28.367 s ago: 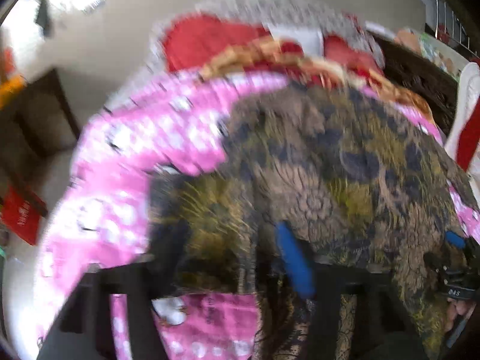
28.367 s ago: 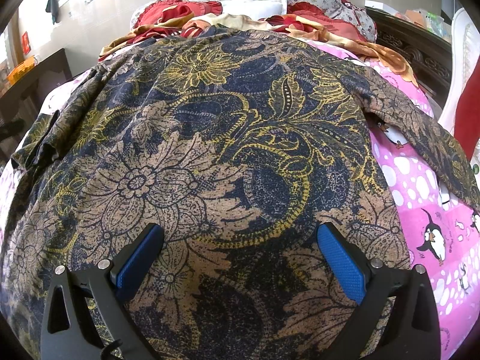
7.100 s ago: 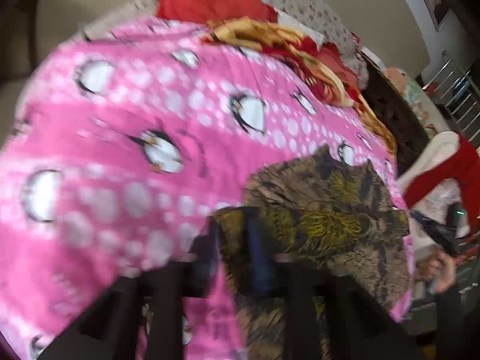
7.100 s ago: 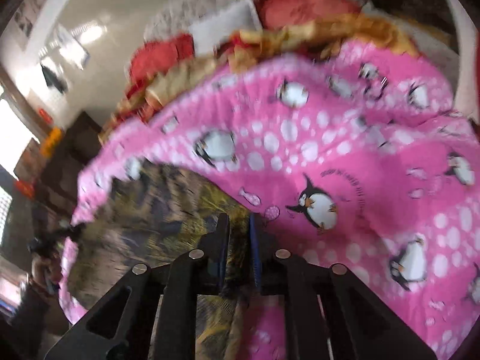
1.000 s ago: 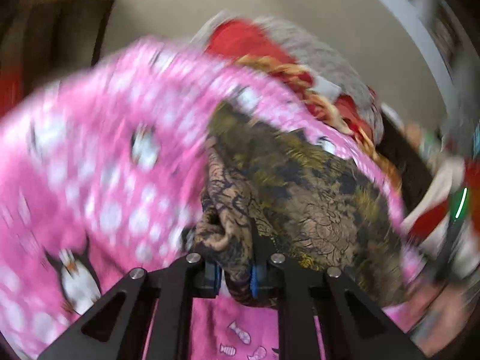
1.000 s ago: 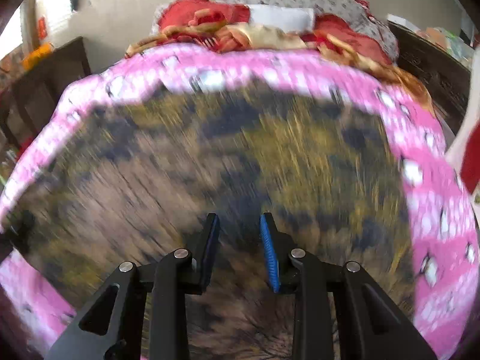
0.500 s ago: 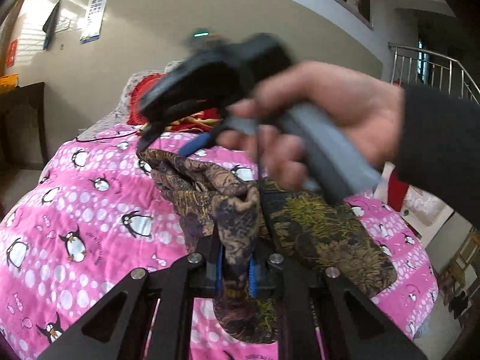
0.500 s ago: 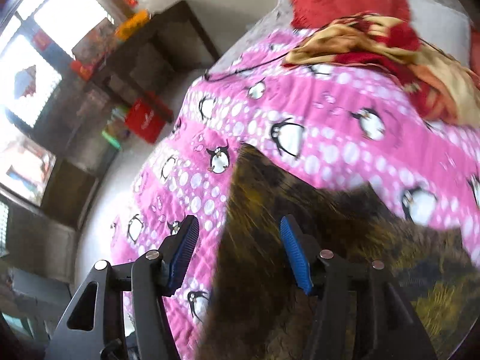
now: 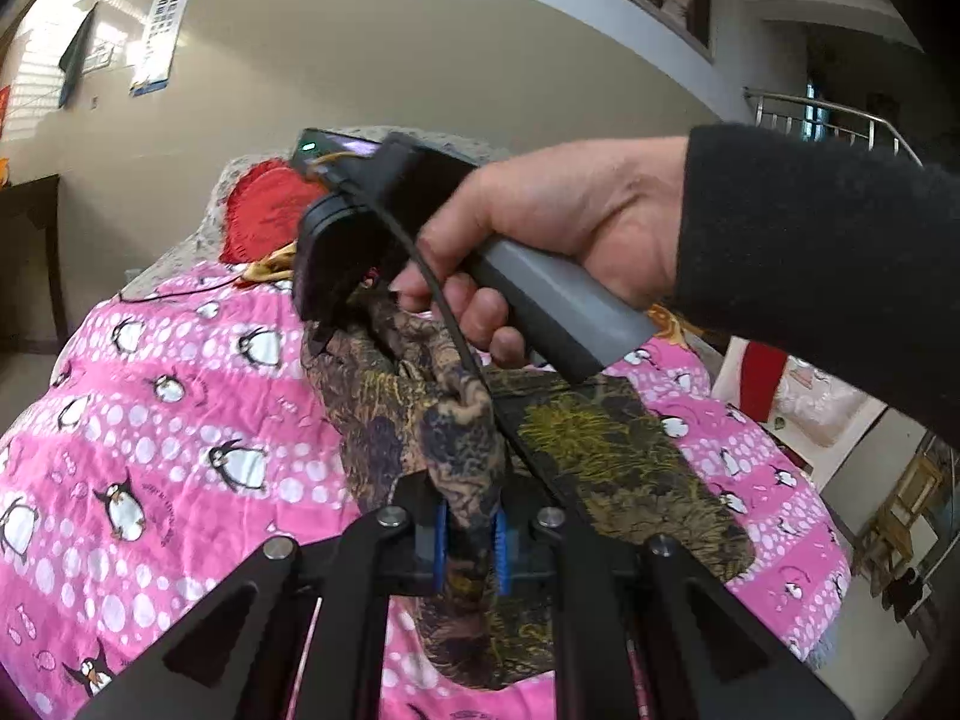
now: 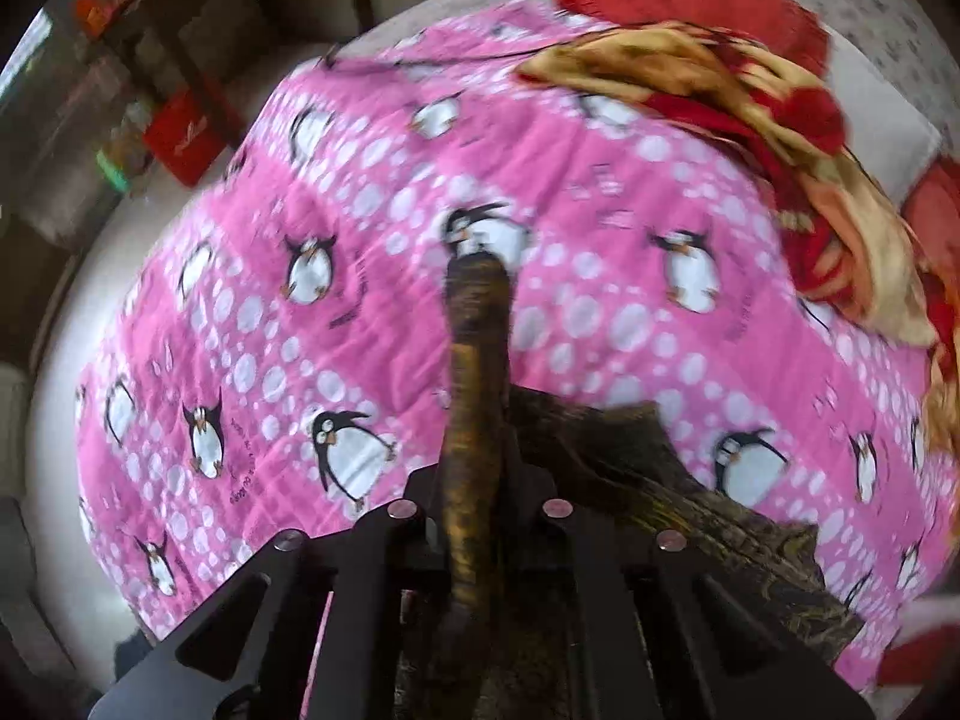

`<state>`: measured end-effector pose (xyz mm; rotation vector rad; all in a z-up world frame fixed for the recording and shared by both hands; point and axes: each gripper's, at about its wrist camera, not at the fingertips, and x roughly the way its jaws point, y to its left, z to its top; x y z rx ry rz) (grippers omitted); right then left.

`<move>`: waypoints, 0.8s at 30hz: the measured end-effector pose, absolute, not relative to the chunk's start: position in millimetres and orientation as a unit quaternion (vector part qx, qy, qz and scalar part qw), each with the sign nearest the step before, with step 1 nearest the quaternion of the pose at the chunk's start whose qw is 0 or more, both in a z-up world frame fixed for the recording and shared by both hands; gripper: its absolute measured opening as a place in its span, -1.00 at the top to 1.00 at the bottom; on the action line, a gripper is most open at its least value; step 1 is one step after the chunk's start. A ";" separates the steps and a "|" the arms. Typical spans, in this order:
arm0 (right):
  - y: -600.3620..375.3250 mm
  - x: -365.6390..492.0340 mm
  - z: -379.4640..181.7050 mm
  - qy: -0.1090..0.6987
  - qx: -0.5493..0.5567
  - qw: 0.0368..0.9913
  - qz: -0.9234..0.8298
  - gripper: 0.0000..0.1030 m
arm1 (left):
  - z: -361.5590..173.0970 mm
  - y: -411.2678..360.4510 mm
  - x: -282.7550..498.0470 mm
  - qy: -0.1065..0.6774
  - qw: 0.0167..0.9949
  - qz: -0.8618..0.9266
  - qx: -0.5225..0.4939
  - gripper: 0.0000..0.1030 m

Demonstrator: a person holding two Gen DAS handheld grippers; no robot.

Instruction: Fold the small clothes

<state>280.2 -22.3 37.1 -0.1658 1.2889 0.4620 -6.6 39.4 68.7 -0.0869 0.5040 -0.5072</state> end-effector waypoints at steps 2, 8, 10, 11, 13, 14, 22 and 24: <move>-45.4 278.2 45.0 0.591 -0.049 0.777 0.212 0.90 | 72.0 30.8 -8.3 0.246 0.932 -0.263 -0.042 0.79; -128.8 260.7 61.4 0.586 -0.011 0.788 0.189 0.91 | 78.2 -22.4 -22.4 0.249 0.915 -0.318 -0.016 0.79; -155.2 252.3 63.4 0.585 -0.003 0.791 0.178 0.91 | 77.6 -43.8 -27.9 0.253 0.907 -0.337 -0.004 0.79; -173.0 246.9 64.4 0.585 0.001 0.792 0.174 0.91 | 76.9 -56.5 -30.9 0.254 0.903 -0.347 0.004 0.79; -205.0 237.2 63.6 0.589 0.005 0.792 0.162 0.91 | 73.9 -81.0 -35.2 0.261 0.893 -0.366 0.011 0.79; -216.5 234.0 61.6 0.591 0.007 0.791 0.158 0.91 | 71.3 -92.5 -36.8 0.266 0.889 -0.374 0.014 0.79; -296.8 213.0 12.6 0.606 0.041 0.781 0.142 0.91 | 34.5 -167.1 -52.0 0.304 0.866 -0.394 0.055 0.80; -305.4 209.7 -1.5 0.606 0.048 0.782 0.139 0.91 | 21.4 -179.2 -50.5 0.319 0.861 -0.390 0.066 0.80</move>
